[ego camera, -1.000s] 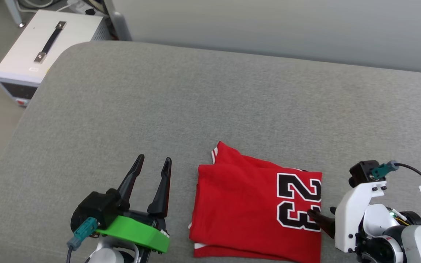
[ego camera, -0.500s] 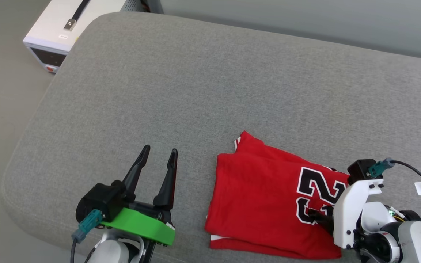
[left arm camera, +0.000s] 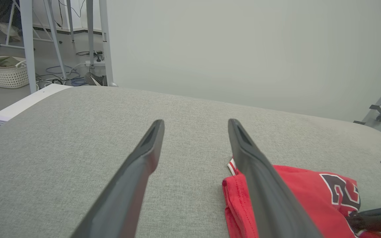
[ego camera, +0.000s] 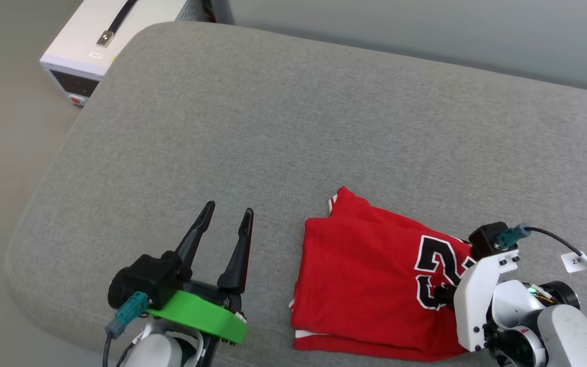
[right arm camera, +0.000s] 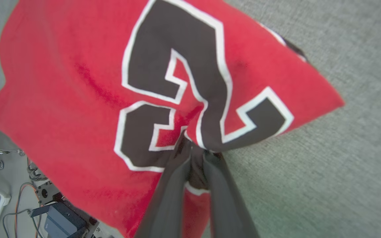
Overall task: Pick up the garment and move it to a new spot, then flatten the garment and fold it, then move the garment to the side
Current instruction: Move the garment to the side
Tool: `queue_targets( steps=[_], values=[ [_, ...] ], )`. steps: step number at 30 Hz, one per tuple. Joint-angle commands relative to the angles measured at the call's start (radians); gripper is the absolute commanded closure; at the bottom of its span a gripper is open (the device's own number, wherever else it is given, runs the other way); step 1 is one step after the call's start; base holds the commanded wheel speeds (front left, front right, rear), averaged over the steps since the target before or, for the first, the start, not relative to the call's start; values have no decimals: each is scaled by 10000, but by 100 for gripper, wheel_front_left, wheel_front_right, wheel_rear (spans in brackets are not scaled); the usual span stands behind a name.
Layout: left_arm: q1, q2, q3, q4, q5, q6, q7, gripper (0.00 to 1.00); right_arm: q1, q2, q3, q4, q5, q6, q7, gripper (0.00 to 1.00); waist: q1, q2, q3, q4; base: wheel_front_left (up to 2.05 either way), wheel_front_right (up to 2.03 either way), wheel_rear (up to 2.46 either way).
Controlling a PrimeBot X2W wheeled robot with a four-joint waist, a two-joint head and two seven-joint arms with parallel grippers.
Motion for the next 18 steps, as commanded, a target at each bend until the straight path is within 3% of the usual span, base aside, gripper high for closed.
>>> queue_targets(
  steps=[1,9,10,18],
  values=[
    [46,64,-30,5,16,-31,-55,0,-72,-202,253,40,47,-9,-108,100,0,-1,-317,-395,0,0,0],
    [241,161,-531,64,109,-31,-55,0,-326,-2269,1629,-505,376,-9,-223,100,0,-1,-755,-1866,0,0,0],
    [251,126,-700,40,106,-31,-55,0,-479,-3313,2015,-719,530,-9,-229,100,0,-1,-762,-2536,0,0,0],
    [7,73,-1131,-196,-52,-31,-55,0,-1212,-5741,3058,-1052,725,-9,-799,100,0,-1,-172,-4266,0,0,0]
  ],
)
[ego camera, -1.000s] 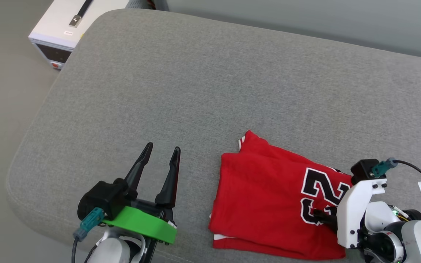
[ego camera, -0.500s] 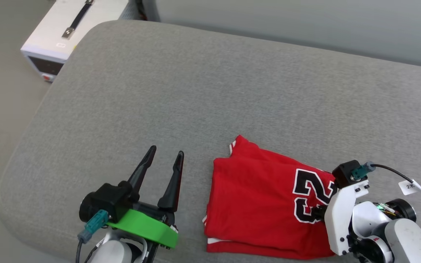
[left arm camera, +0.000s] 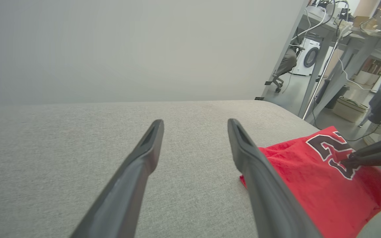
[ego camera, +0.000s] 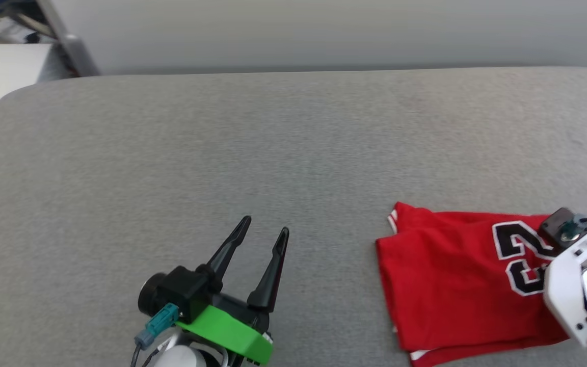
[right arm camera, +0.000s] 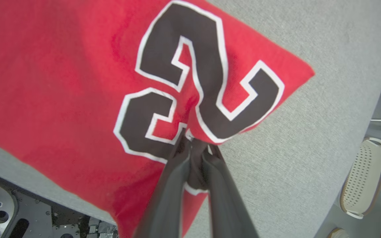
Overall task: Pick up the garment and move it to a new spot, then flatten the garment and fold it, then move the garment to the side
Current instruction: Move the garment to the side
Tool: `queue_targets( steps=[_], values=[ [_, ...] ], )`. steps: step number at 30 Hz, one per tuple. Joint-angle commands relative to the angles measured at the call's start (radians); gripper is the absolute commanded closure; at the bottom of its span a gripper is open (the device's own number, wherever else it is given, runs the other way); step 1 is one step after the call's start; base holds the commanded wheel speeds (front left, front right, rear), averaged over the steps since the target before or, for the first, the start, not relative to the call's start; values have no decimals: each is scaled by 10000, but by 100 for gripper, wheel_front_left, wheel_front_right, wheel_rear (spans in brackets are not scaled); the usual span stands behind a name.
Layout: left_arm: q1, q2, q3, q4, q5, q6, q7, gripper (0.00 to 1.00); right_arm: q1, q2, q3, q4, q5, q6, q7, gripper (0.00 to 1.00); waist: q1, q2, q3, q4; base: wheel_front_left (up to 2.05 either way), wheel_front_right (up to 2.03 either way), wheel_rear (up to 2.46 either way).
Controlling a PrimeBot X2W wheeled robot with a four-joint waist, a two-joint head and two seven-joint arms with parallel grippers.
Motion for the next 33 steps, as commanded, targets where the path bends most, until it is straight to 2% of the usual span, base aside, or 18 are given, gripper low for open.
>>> queue_targets(
  steps=[1,6,11,17,23,33],
  values=[
    [-301,-4,-55,-130,-75,-31,-57,0,-373,-397,193,19,25,-7,-233,100,0,-1,540,-1395,0,0,0],
    [-1025,217,-527,-399,91,-31,-57,0,-1335,-1673,936,410,-445,-7,-1146,100,0,-1,1488,-2212,0,0,0],
    [-1943,556,-950,-604,320,-31,-57,0,-2367,-2068,811,1535,-891,-7,-2218,100,0,-1,2653,-2849,0,0,0],
    [-2931,955,-1193,-921,447,-31,-57,0,-3387,-1519,-127,3250,-1399,-7,-3276,100,0,-1,3837,-3240,0,0,0],
    [-3677,1370,-1287,-1332,590,-31,-57,0,-3960,-797,-1492,4846,-2017,-7,-3962,100,0,-1,4652,-3236,0,0,0],
    [-4092,1542,-1252,-2031,694,-31,-57,0,-4506,-124,-3067,6321,-3431,-7,-4846,100,0,-1,5153,-2997,0,0,0]
  ],
)
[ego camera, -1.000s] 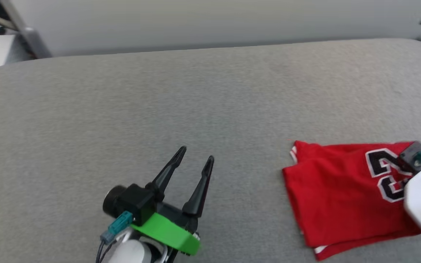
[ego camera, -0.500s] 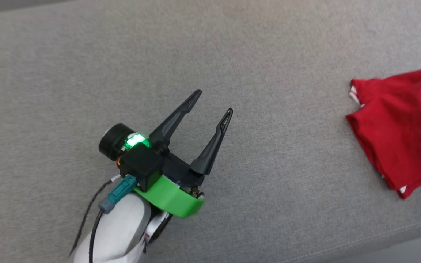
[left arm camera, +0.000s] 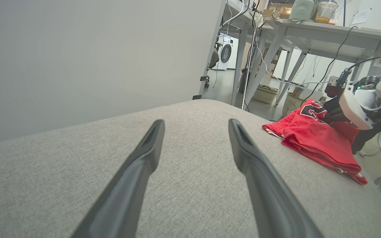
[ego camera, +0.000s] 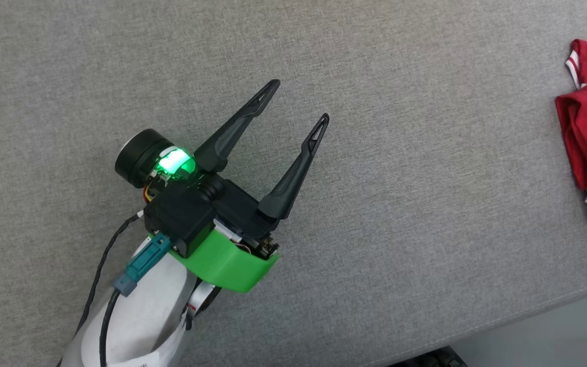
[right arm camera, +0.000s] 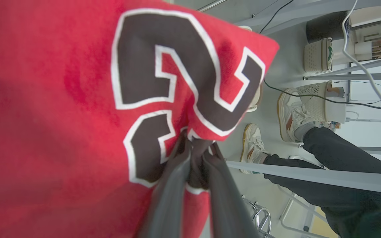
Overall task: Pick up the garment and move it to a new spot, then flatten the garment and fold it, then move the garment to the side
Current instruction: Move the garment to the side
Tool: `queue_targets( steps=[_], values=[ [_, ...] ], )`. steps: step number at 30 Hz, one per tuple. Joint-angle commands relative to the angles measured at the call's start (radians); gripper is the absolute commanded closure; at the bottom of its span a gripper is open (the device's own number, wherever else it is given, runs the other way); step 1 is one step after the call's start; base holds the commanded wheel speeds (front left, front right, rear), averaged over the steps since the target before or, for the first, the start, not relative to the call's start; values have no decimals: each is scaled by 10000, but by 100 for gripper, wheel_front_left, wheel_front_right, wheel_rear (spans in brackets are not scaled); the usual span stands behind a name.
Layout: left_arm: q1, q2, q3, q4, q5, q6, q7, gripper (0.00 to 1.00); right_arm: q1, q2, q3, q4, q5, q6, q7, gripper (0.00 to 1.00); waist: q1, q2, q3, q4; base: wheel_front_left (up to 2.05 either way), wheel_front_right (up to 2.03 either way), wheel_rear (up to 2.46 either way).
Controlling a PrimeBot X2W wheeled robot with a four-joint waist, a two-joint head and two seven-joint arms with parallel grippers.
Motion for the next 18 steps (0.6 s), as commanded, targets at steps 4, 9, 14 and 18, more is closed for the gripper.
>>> queue_targets(
  steps=[4,9,14,18],
  values=[
    [-139,36,43,-54,46,-31,-40,0,-314,387,-490,257,-507,-11,-319,0,-2,-1,106,59,0,0,0],
    [3,-135,119,84,-23,-31,-40,0,-309,622,-862,231,-953,-11,-533,0,-2,-1,-307,212,0,0,0],
    [378,-531,481,407,-287,-31,-40,0,-103,806,-1013,-246,-923,-11,-788,0,-2,-1,-1117,446,0,0,0],
    [959,-844,1211,873,-597,-31,-40,0,216,1238,-1107,-1225,-392,-11,-1092,0,-2,-1,-2050,683,0,0,0]
  ],
)
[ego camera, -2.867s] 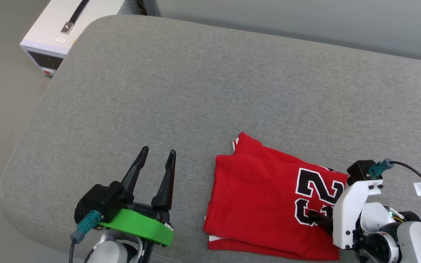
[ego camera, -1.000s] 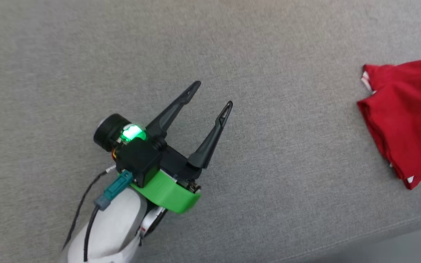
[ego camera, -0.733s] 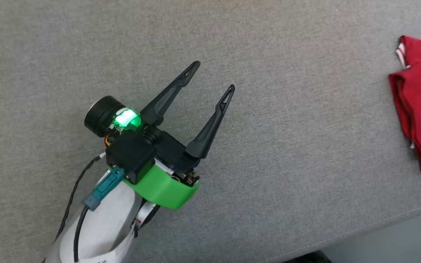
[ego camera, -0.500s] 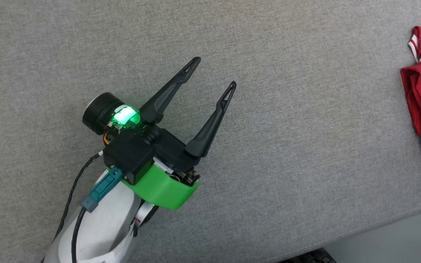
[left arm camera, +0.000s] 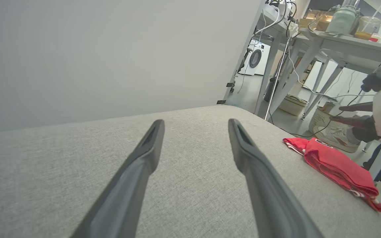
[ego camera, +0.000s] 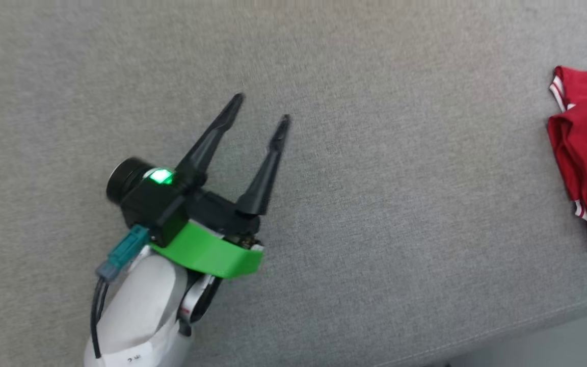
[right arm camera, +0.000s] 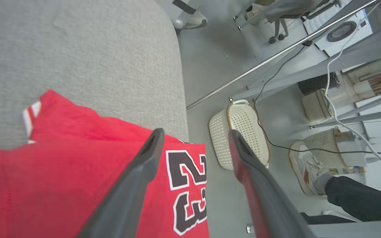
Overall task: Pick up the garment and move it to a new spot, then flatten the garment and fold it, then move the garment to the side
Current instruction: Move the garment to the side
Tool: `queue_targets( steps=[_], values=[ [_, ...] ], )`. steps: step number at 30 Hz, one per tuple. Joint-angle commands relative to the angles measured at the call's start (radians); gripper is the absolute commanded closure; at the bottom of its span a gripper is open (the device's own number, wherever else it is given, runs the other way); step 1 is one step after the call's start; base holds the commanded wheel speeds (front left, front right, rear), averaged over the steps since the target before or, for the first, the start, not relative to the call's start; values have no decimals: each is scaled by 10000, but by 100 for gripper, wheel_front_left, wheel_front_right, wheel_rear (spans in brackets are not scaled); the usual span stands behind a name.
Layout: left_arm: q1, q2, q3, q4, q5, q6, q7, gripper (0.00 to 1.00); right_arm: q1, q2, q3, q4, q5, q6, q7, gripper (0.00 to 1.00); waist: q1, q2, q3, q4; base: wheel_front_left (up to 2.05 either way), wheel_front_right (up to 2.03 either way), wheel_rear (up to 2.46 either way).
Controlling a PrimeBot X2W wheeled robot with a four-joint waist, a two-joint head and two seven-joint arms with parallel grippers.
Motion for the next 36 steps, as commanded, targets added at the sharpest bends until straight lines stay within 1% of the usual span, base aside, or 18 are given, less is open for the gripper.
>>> queue_targets(
  steps=[1,2,3,7,11,15,19,26,30,36],
  values=[
    [284,-77,288,153,-78,-31,-40,0,261,266,-71,-394,298,-11,-125,0,0,0,-1097,400,0,0,0],
    [383,-105,419,225,-88,-31,-40,0,352,358,-85,-603,439,-11,-160,0,0,0,-1232,441,0,0,0],
    [915,-254,1188,661,-125,-27,-40,0,915,824,-216,-1762,1056,-11,-363,0,0,0,-1909,639,0,0,0],
    [1435,-496,2134,1017,-60,-23,-40,0,1727,1633,-522,-3144,1816,-11,-782,0,0,0,-2571,868,0,0,0],
    [1878,-712,2741,1285,74,-26,-40,0,2705,2611,-846,-4187,2082,-11,-1308,0,0,0,-3133,1116,0,0,0],
    [2312,-888,2938,1560,242,-28,-40,0,3791,3633,-1070,-4825,2167,-11,-1900,0,0,0,-3634,1352,0,0,0],
    [2735,-1128,3069,1727,422,-28,-40,0,4886,4519,-1126,-5126,2170,-11,-2401,0,0,0,-4047,1559,0,0,0],
    [3413,-1323,3141,1739,654,-29,-40,0,6239,5381,-1012,-4844,1968,-11,-3315,0,0,0,-4480,1825,0,0,0],
    [3736,-1410,3211,1878,747,-30,-40,0,6715,5632,-859,-4533,1879,-11,-3641,0,0,0,-4701,1954,0,0,0],
    [4028,-1515,3327,2028,667,-30,-40,0,6853,5627,-581,-4158,1699,-11,-3872,0,0,0,-4804,2054,0,0,0]
  ],
)
